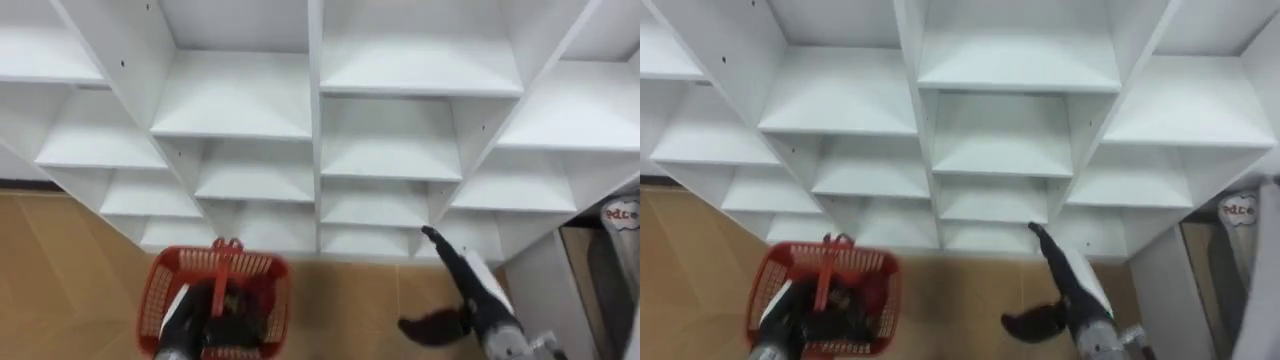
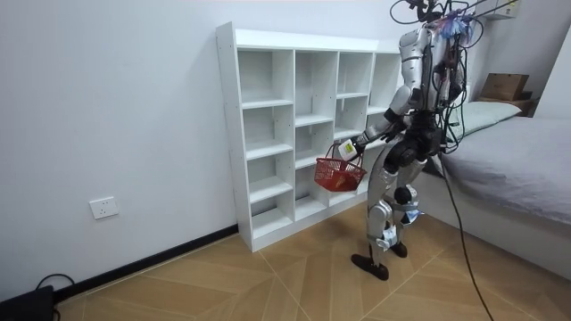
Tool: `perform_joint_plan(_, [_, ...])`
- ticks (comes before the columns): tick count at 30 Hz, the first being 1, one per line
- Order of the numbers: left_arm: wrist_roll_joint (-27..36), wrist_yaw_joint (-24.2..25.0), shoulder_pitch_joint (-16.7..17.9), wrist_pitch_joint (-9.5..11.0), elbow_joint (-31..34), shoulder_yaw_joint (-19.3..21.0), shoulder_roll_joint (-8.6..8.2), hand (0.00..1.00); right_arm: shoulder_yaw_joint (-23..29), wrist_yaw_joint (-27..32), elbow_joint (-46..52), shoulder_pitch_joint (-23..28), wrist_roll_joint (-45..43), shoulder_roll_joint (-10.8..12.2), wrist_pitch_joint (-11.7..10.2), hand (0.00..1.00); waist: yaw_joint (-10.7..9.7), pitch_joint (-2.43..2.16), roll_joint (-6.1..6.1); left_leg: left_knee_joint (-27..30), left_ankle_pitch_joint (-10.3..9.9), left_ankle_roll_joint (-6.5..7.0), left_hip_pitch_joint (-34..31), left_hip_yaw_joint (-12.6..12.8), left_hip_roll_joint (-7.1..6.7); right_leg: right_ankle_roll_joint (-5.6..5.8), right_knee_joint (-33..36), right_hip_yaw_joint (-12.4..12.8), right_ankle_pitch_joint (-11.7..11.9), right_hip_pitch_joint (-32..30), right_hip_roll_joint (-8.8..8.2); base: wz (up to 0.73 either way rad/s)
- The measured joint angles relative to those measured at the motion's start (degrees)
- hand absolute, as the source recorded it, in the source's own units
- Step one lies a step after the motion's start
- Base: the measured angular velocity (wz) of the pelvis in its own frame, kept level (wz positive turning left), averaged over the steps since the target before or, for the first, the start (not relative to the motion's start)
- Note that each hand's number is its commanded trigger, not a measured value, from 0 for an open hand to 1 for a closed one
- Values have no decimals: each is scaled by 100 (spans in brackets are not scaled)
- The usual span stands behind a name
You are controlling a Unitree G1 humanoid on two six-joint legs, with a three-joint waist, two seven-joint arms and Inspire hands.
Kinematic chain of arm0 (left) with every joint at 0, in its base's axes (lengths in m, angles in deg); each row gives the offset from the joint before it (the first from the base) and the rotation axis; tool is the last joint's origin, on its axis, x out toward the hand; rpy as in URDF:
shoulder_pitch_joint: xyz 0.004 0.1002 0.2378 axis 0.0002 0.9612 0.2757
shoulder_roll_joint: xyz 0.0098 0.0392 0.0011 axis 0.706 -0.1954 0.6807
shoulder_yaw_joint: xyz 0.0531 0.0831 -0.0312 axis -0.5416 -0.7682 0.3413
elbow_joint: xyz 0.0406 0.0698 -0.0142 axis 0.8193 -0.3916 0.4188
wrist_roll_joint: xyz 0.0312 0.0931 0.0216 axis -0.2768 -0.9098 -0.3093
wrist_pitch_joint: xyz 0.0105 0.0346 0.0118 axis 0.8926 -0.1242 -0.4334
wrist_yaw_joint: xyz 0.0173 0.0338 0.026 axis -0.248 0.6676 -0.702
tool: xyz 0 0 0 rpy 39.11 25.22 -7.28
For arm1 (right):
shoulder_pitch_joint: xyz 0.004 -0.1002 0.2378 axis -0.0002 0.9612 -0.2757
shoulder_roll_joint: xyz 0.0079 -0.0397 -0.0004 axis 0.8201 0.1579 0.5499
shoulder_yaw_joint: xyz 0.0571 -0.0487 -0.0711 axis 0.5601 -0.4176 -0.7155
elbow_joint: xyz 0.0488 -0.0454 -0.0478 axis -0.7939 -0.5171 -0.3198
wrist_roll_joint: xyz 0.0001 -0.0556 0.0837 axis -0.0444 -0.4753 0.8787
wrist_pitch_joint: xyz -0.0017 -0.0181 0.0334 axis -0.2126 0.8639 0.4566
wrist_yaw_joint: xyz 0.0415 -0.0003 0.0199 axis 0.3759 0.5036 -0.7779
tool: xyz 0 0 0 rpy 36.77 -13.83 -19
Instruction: Collect fruits from the closet
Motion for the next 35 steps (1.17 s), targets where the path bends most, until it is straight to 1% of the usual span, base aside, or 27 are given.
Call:
perform_joint_plan(1, [4, -11, 146, 0, -44, 58, -4, 100, 29, 26, -103, 20, 100, 30, -8, 0, -32, -10, 3, -96, 0, 1, 168, 11, -11, 19, -60, 3, -16, 147, 4, 0])
perform_joint_plan(3, [4, -26, 238, 0, -146, 69, -6, 100, 139, 73, -302, 62, 205, 119, 0, 0, -51, -13, -5, -200, 2, 7, 377, 17, -19, 29, -149, 3, -23, 333, 18, 0])
perform_joint_plan(4, [-3, -36, 289, -1, -183, 90, -11, 100, 172, 90, -356, 127, 321, 162, 1, 0, -48, -17, -25, -262, 6, 13, 471, 18, -29, 17, -155, 8, -31, 399, 15, 0])
perform_joint_plan(6, [-140, -85, 303, -1, -338, 183, -62, 100, 172, 121, -429, 241, 550, 174, -4, 0, -42, -16, -41, -327, 8, 16, 607, 11, -46, 4, -163, 4, -54, 513, 7, 0])
perform_joint_plan(8, [-354, -185, 291, -5, -665, 285, -98, 100, 188, 203, -887, 245, 665, 191, -28, 0, -48, -15, -38, -410, -7, 11, 838, 10, -51, 32, -272, 3, -79, 730, 22, 0])
perform_joint_plan(11, [-379, -252, 255, -14, -972, 387, -96, 100, 235, 288, -1521, 188, 670, 195, 0, 0, -50, -24, -64, -468, -42, 14, 975, 12, -58, 70, -330, 14, -112, 852, 25, 0])
perform_joint_plan(15, [-372, -291, 265, -19, -1225, 529, -97, 100, 320, 332, -2065, 179, 1044, 201, 11, 0, -44, -3, -69, -481, -81, 26, 1101, 3, -72, 71, -358, 24, -112, 964, 26, 0])
perform_joint_plan(16, [-369, -331, 242, -21, -1376, 548, -98, 100, 362, 338, -2366, 127, 1257, 209, 13, 0, -49, 3, -61, -497, -103, 28, 1158, 11, -73, 84, -388, 23, -119, 1031, 30, 0])
perform_joint_plan(17, [-354, -396, 226, -50, -1500, 556, -98, 100, 396, 337, -2662, 88, 1523, 225, 39, 0, -45, 3, -65, -519, -116, 29, 1215, 15, -73, 97, -437, 24, -127, 1101, 39, 0])
perform_joint_plan(18, [-350, -416, 229, -65, -1535, 575, -99, 100, 404, 337, -2760, 86, 1634, 234, 70, 0, -45, 2, -66, -529, -125, 27, 1232, 14, -74, 104, -446, 21, -133, 1129, 41, 0])
perform_joint_plan(20, [-345, -512, 243, -110, -1684, 723, -127, 100, 418, 327, -3129, 91, 2004, 298, 143, 0, -40, 1, -85, -566, -158, 27, 1340, 14, -73, 116, -526, 20, -144, 1266, 50, 0])
perform_joint_plan(22, [-337, -583, 223, -121, -1835, 758, -130, 100, 421, 300, -3399, 37, 2151, 348, 209, 0, -18, 8, -86, -580, -182, 29, 1413, 16, -75, 131, -542, 24, -154, 1335, 81, 0])
perform_joint_plan(23, [-346, -578, 212, -139, -1958, 853, -151, 100, 470, 244, -3585, -16, 2194, 388, 279, 0, -22, 1, -82, -587, -199, 35, 1452, 5, -80, 140, -548, 26, -161, 1372, 82, -3])
perform_joint_plan(24, [-352, -576, 205, -154, -2008, 939, -175, 100, 514, 211, -3649, -41, 2199, 412, 316, 0, -20, 3, -81, -587, -208, 37, 1463, 7, -81, 143, -547, 27, -164, 1381, 81, -3])
perform_joint_plan(26, [-373, -573, 175, -252, -2211, 1210, -257, 100, 629, 47, -3881, -128, 2203, 459, 422, 0, -20, 4, -72, -576, -240, 48, 1481, 14, -90, 165, -549, 13, -180, 1403, 73, 0])
perform_joint_plan(27, [-374, -575, 176, -287, -2253, 1242, -267, 100, 629, 26, -3932, -153, 2206, 459, 451, 0, -19, 5, -70, -576, -247, 51, 1494, 18, -91, 169, -550, 12, -183, 1415, 72, 0])
perform_joint_plan(28, [-371, -577, 184, -369, -2313, 1295, -283, 100, 628, -10, -3997, -179, 2226, 457, 520, 0, -20, 4, -63, -569, -266, 53, 1513, 19, -93, 178, -562, 12, -191, 1446, 69, 0])
perform_joint_plan(29, [-374, -574, 180, -458, -2344, 1298, -290, 100, 629, -27, -4005, -193, 2230, 456, 580, 0, -18, 2, -61, -559, -283, 56, 1512, 24, -93, 183, -561, 13, -196, 1450, 69, 0])
perform_joint_plan(30, [-374, -575, 181, -499, -2349, 1298, -295, 100, 629, -46, -4009, -204, 2230, 456, 596, 0, -17, 2, -62, -559, -283, 57, 1512, 24, -95, 185, -562, 13, -197, 1450, 67, 0])
perform_joint_plan(32, [-432, -577, 172, -590, -2390, 1305, -298, 100, 641, -101, -4028, -259, 2227, 456, 701, 0, -26, 1, -59, -559, -286, 61, 1509, 6, -100, 188, -577, 2, -199, 1460, 61, 2])
perform_joint_plan(33, [-454, -576, 168, -618, -2390, 1315, -299, 100, 666, -129, -4033, -258, 2227, 456, 704, 0, -26, -1, -55, -559, -286, 61, 1508, 2, -100, 188, -593, 2, -199, 1468, 63, 4])
perform_joint_plan(35, [-489, -579, 158, -725, -2391, 1341, -306, 100, 683, -146, -4061, -282, 2231, 455, 780, 0, -21, -8, -33, -563, -292, 59, 1513, 15, -97, 190, -618, 9, -198, 1488, 70, 0])
